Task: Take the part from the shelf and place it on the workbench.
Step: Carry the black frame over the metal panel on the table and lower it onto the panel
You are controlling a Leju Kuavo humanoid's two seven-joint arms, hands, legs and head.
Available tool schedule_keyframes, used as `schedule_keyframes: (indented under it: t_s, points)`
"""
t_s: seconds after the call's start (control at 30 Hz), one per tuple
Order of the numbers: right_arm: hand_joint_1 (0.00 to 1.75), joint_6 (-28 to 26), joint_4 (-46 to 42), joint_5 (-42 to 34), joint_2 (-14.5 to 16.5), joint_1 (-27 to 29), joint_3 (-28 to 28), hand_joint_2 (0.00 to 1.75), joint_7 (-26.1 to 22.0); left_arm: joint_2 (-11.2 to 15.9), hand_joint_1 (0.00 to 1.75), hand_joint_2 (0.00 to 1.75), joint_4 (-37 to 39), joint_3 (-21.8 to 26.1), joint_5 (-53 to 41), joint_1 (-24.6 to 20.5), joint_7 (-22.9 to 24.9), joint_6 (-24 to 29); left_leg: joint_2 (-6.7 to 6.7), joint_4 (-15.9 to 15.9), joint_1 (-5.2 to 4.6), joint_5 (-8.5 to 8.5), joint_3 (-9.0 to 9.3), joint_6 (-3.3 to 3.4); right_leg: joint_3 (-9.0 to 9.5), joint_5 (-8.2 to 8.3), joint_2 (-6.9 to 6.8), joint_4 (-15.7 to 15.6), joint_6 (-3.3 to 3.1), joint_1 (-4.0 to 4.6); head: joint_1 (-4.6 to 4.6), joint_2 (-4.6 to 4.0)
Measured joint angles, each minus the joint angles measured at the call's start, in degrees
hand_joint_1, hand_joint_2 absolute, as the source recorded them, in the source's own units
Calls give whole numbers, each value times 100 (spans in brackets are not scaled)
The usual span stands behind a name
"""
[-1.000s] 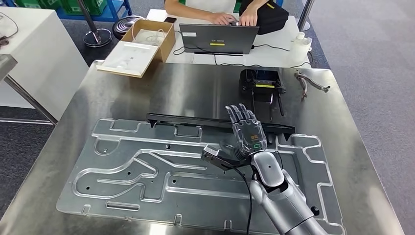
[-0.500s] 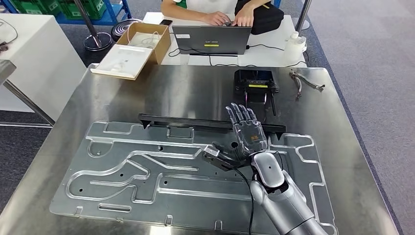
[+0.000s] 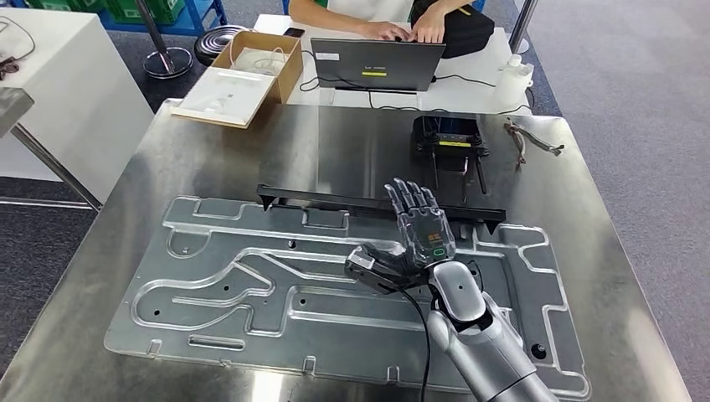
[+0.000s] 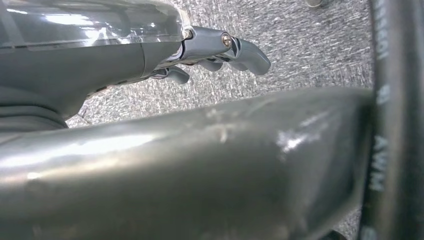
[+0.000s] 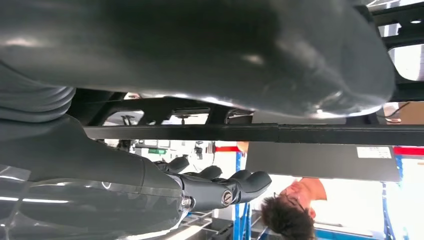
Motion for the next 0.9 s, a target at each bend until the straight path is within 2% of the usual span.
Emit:
schedule_keyframes:
  t_s: [0.03, 0.07, 0.17, 0.2, 0.23, 0.27, 0.33, 0.37, 0.4, 0.43, 0.5, 0.53, 0.57, 0.6, 0.67, 0.7, 0.73, 0.77, 0.83, 0.87, 0.9]
  points:
    - [0, -2, -2, 1, 1, -8, 0, 0, 0, -2, 0, 0, 0, 0, 0, -1, -1, -2, -3, 10, -9, 20, -17, -21, 179, 104, 0, -332, -26, 13, -1, 0]
    - [0, -3, -3, 3, 1, -15, 0, 0, 0, -5, 0, 0, 0, 1, 1, -2, -1, -3, -5, 15, -15, 44, -33, -51, 280, 157, 2, -535, -53, 29, -1, 0]
    - [0, -3, -2, 8, 3, -19, 0, 0, 1, -6, 0, 0, 0, 4, 5, 4, -1, -4, -6, 5, -14, 116, -69, -156, 258, 259, -2, -632, -133, 47, 0, 0]
    - [0, -2, 2, 11, 5, -20, 0, 0, 1, -6, 0, 0, 0, 5, 5, 7, -1, -5, -6, 45, -11, 63, -102, -185, 231, 311, -10, -650, -170, 33, -1, 0]
    - [0, -2, 5, 16, 9, -24, 0, 0, 1, -8, 0, 0, 1, 7, 6, 11, -1, -7, -6, 180, -6, -80, -166, -212, 193, 370, -20, -670, -209, 15, -1, 0]
    - [0, -2, 10, 20, 13, -24, 0, 0, 0, -11, 0, 0, 1, 8, 7, 12, -1, -9, -5, 434, 7, -309, -261, -235, 142, 426, -32, -683, -240, 1, -1, 0]
    - [0, -2, 21, 23, 17, -13, 0, 0, 0, -16, 0, 0, 2, 9, 8, 14, -1, -10, -3, 1164, 24, -825, -481, -281, 13, 519, -46, -675, -269, 6, -1, 0]
    - [0, -2, 27, 23, 17, -3, 0, 0, 0, -16, 0, 0, 2, 9, 8, 14, -1, -10, -2, 1455, 31, -985, -531, -300, -57, 564, -50, -664, -263, 8, -1, 0]
    - [0, -2, 32, 23, 17, 5, 0, 0, 0, -15, 0, 0, 2, 9, 9, 14, -1, -10, -1, 1556, 36, -1040, -481, -314, -130, 607, -53, -648, -253, 6, -2, 0]
    - [0, -2, 33, 23, 17, 11, 0, 0, 0, -15, 0, 0, 2, 9, 9, 14, -1, -10, 0, 1433, 40, -1000, -314, -321, -201, 646, -54, -626, -239, 2, -2, 0]
    - [0, -2, 33, 23, 18, 13, 0, 0, 0, -15, 0, 0, 2, 9, 15, 3, -1, -10, -1, 666, 48, -811, 268, -314, -320, 714, -55, -573, -193, -7, -2, 0]
    - [0, -2, 32, 24, 19, 10, 0, 0, 1, -14, 0, 0, 2, 9, 20, -6, -1, -11, -5, 308, 38, -736, 498, -292, -358, 742, -56, -552, -162, -1, -2, 0]
    - [0, -2, 33, 23, 20, 7, 0, 0, 1, -14, 0, 0, 2, 9, 25, -14, 1, -14, -11, 73, 27, -692, 638, -259, -382, 775, -57, -540, -126, 4, -2, 0]
    - [0, -2, 35, 23, 23, 6, 1, 0, 0, -13, 0, 0, 2, 9, 29, -16, 2, -16, -17, -20, 10, -680, 674, -220, -392, 809, -59, -540, -90, 8, -1, 0]
    - [0, -2, 45, 23, 28, 7, 1, 0, -2, -14, 0, 0, 2, 13, 31, -8, 6, -21, -16, -21, -4, -587, 636, -134, -398, 880, -56, -564, -14, 2, -1, 0]
    - [0, -2, 50, 22, 29, 8, 2, 0, -1, -16, 0, 0, 2, 14, 31, -7, 8, -21, -3, -37, 1, -529, 616, -91, -419, 850, -46, -545, 19, -6, 1, 0]
    - [0, -2, 55, 21, 28, 9, 2, 0, -1, -19, 0, 0, 2, 15, 30, -11, 9, -22, 9, -57, 12, -464, 580, -41, -464, 728, -34, -459, 48, -11, 0, 0]
    - [0, -2, 59, 19, 26, 9, 2, 0, -1, -21, 0, 0, 2, 15, 30, -16, 10, -22, 22, -75, 24, -391, 525, 1, -544, 501, -24, -254, 72, -15, 1, 0]
    - [0, -2, 67, 16, 26, 15, 2, 0, -2, -22, 0, 0, 2, 16, 30, -21, 10, -23, 32, -69, 16, -270, 375, 47, -747, -67, -17, 434, 107, -21, 1, 0]
    - [0, -2, 73, 14, 26, 21, 2, 0, -2, -22, 0, 0, 2, 16, 30, -20, 10, -23, 35, -62, 11, -212, 290, 50, -816, -247, -17, 777, 120, -21, 1, 0]
    - [0, -2, 79, 11, 25, 27, 2, 0, -2, -22, 0, 0, 2, 17, 29, -19, 10, -23, 37, -53, 6, -159, 208, 50, -819, -300, -17, 986, 126, -20, 1, 0]
